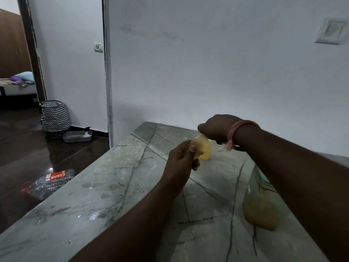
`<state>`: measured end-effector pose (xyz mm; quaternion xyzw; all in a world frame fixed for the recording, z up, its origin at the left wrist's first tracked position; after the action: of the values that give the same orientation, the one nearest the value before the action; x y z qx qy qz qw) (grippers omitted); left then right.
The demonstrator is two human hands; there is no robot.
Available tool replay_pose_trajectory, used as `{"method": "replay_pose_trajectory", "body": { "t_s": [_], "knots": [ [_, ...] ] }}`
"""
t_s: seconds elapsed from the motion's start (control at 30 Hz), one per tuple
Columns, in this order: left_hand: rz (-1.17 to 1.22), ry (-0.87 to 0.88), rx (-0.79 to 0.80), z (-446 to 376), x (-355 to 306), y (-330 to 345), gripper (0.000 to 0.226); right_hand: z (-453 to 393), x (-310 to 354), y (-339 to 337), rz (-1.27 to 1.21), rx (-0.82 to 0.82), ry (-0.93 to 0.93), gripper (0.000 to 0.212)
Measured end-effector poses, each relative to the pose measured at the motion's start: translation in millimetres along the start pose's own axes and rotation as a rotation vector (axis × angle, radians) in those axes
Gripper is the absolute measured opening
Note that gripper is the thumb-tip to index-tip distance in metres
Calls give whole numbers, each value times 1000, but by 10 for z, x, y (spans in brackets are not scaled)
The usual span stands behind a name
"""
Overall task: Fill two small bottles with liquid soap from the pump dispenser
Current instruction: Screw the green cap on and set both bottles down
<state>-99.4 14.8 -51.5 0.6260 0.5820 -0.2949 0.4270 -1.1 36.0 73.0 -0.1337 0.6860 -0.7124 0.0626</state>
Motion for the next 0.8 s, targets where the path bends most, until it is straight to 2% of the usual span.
{"method": "replay_pose_trajectory", "body": {
  "t_s": [0.13, 0.3, 0.4, 0.43, 0.5, 0.57, 0.67, 0.7, 0.8],
  "knots": [
    [-371, 142, -176, 19, -127, -143, 25, -1, -63, 217, -307, 308, 98, 33],
    [-382, 172, -209, 44, -178, -110, 28, -52, -264, 279, -493, 368, 233, 32],
    [-323, 175, -225, 35, -199, -125, 26, -25, -314, 392, -818, 384, 295, 48],
    [-238, 129, -232, 30, -162, -144, 24, -11, -268, 441, -878, 374, 279, 55],
    [-25, -27, -225, 29, -32, -153, 23, -37, -141, 517, -789, 244, 186, 64],
    [147, -137, -218, 36, 73, -141, 27, -22, 34, 592, -703, 61, 61, 57],
    [254, -206, -245, 46, 115, -157, 25, -55, 157, 834, -917, -38, -17, 26],
    [278, -230, -253, 41, 132, -165, 27, -84, 145, 897, -1003, -78, -21, 22],
    [310, -308, -268, 44, 168, -155, 34, -182, 42, 1077, -1158, -215, 21, 28]
  ]
}}
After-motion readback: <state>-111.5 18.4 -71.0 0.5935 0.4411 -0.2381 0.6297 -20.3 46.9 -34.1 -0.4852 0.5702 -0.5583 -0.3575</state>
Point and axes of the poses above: each hand's wrist, its own z-axis away from the middle knuckle, its own y-axis out of the palm, x = y × z, the point moved 8 cm from there along -z, towards the middle knuckle, and after that the axes turned 3 degrees about x, right-handed, at the moved point
